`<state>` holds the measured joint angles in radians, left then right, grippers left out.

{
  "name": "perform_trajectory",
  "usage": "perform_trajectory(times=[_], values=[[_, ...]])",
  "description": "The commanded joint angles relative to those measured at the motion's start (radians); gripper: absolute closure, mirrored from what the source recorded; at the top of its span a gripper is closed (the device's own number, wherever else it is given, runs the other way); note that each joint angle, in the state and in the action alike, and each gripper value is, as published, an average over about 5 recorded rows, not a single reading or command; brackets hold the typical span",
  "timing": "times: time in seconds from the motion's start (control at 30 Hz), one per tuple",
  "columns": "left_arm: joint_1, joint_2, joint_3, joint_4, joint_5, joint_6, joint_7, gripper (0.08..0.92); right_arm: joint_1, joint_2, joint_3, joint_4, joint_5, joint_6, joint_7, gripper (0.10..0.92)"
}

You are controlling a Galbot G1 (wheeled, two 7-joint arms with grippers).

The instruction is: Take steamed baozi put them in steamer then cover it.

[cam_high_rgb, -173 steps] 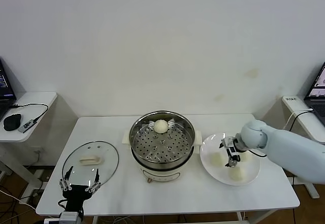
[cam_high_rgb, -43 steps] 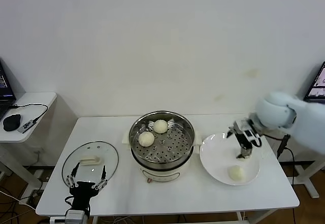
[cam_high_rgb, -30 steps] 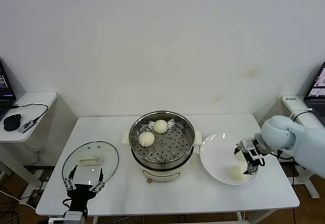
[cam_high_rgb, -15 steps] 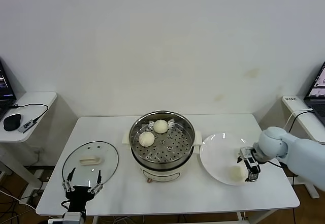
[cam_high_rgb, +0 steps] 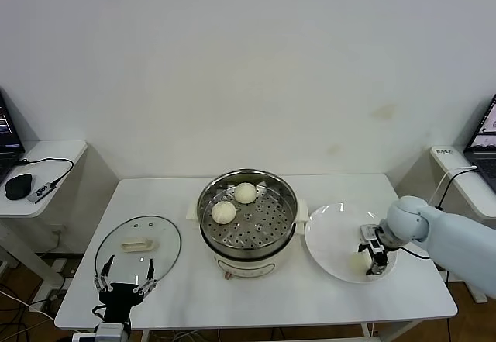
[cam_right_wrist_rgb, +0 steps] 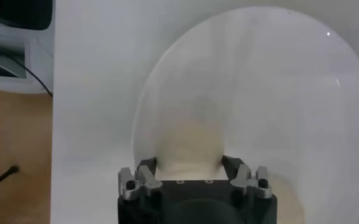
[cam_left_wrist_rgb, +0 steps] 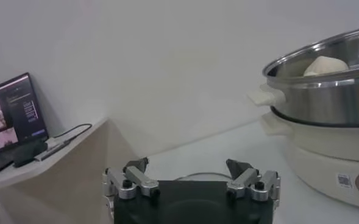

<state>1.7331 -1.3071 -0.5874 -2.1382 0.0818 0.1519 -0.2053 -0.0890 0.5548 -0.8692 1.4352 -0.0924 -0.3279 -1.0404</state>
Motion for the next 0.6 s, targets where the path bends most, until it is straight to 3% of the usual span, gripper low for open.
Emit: perform_trajectory(times=[0.03,0.33,0.6], values=[[0.001,-0.002,0.001,-0.002,0.0,0.0,-0.001,0.177,-0.009,0.01,0.009,-0.013,-0.001,-0.004,-0.002,0.433],[0.0,-0.003,0.004,-0.007,0.0,0.0,-0.002,0.177,0.076,-0.021,0.008,0.017,0.029,-0.008,-0.006,0.504],[-0.004,0.002,0.011,-0.014,0.001,0.0,-0.001,0.177,0.328,-0.048,-0.036,0.052,0.135,-0.019,-0.016,0.495]])
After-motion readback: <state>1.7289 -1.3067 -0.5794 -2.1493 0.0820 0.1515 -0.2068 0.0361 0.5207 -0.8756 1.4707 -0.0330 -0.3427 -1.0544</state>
